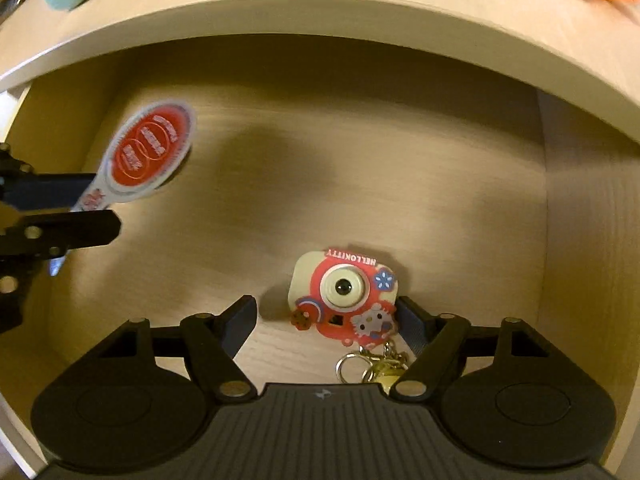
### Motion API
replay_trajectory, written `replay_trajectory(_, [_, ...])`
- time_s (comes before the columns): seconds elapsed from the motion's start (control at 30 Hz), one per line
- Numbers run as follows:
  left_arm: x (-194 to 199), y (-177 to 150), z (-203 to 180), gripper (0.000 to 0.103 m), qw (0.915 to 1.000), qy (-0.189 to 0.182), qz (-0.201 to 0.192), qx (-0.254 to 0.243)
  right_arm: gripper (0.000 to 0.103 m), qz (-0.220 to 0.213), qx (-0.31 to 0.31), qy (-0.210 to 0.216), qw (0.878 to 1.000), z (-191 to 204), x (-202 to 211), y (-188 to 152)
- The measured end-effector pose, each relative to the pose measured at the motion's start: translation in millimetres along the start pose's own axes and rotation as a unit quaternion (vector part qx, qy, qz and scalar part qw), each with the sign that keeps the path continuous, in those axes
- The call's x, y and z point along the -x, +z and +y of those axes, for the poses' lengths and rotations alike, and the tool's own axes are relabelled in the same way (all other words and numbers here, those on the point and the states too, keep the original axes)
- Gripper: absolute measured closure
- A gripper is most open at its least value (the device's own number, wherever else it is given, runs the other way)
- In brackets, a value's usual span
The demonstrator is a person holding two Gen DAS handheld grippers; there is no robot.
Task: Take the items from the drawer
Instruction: 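Grasp the pink Hello Kitty keychain with the right gripper while the left lifts the paddle card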
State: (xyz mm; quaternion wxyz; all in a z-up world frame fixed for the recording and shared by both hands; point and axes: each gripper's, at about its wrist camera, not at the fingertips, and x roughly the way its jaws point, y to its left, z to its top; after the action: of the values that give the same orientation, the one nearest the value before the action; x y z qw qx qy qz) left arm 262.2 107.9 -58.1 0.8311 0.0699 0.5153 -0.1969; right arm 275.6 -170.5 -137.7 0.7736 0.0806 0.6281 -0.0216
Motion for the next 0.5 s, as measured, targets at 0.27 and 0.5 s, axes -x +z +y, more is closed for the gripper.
replay_trajectory(0.27, [13,-3,-21,0.077,0.9994,-0.027,-0.012,-0.015,0.047,-0.044,0.008,0.005,0.999,6,43,-18])
replay_trajectory(0.5, [93,41,-12,0.077,0.9886,-0.030,-0.148,-0.003,0.047,-0.196,-0.024,0.039,0.979,-8,165,-28])
